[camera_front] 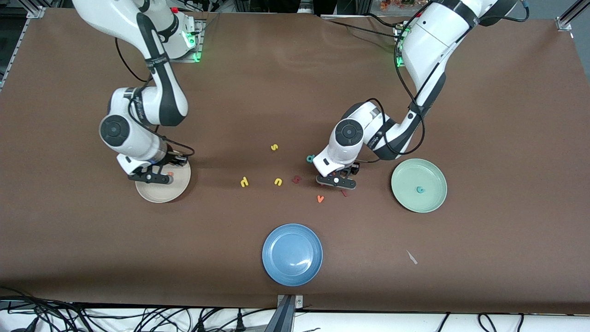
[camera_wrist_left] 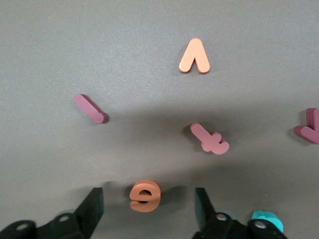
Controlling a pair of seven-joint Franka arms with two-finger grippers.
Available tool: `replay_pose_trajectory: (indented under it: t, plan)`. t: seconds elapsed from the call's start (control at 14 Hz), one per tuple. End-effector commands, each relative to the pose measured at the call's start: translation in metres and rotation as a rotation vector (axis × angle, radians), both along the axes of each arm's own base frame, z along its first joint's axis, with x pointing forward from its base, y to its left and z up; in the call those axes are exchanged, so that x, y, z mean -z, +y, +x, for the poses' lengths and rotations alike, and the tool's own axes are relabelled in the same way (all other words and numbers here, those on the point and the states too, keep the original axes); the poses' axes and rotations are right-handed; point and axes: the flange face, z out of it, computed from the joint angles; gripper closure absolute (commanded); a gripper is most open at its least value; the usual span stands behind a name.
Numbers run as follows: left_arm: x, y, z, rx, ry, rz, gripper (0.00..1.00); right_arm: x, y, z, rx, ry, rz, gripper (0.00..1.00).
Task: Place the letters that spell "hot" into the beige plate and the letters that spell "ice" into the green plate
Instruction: 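Drop the blue o on the beige plate while the left gripper grasps the e, then drop the orange e on the green plate while the right gripper reaches the u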
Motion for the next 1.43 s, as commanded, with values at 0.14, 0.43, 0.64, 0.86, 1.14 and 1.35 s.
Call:
replay_pose_trajectory:
  t: [0.14, 0.43, 0.64, 0.86, 1.14, 1.35]
  plan:
    - [0.015, 0.000, 0.000, 0.036, 0.000, 0.027, 0.62, 0.022, -0.024, -0.023, -0.153, -0.171, -0.017, 0.39]
    - [0.008, 0.000, 0.002, 0.040, -0.010, 0.034, 1.00, 0.004, 0.001, -0.008, -0.064, -0.099, 0.021, 0.00]
    - [-0.016, 0.004, 0.009, 0.032, -0.021, 0.047, 1.00, -0.021, 0.036, 0.022, -0.046, -0.029, 0.033, 0.00]
    - [-0.052, 0.019, 0.018, 0.001, -0.018, 0.074, 1.00, -0.019, 0.093, 0.038, -0.063, -0.032, 0.041, 0.00]
    - [-0.078, 0.074, 0.044, 0.036, 0.005, 0.098, 1.00, -0.003, 0.153, 0.059, -0.123, -0.061, 0.051, 0.00]
    - [-0.080, 0.120, 0.061, 0.073, 0.050, 0.069, 1.00, 0.014, 0.177, 0.060, -0.159, -0.059, 0.055, 0.00]
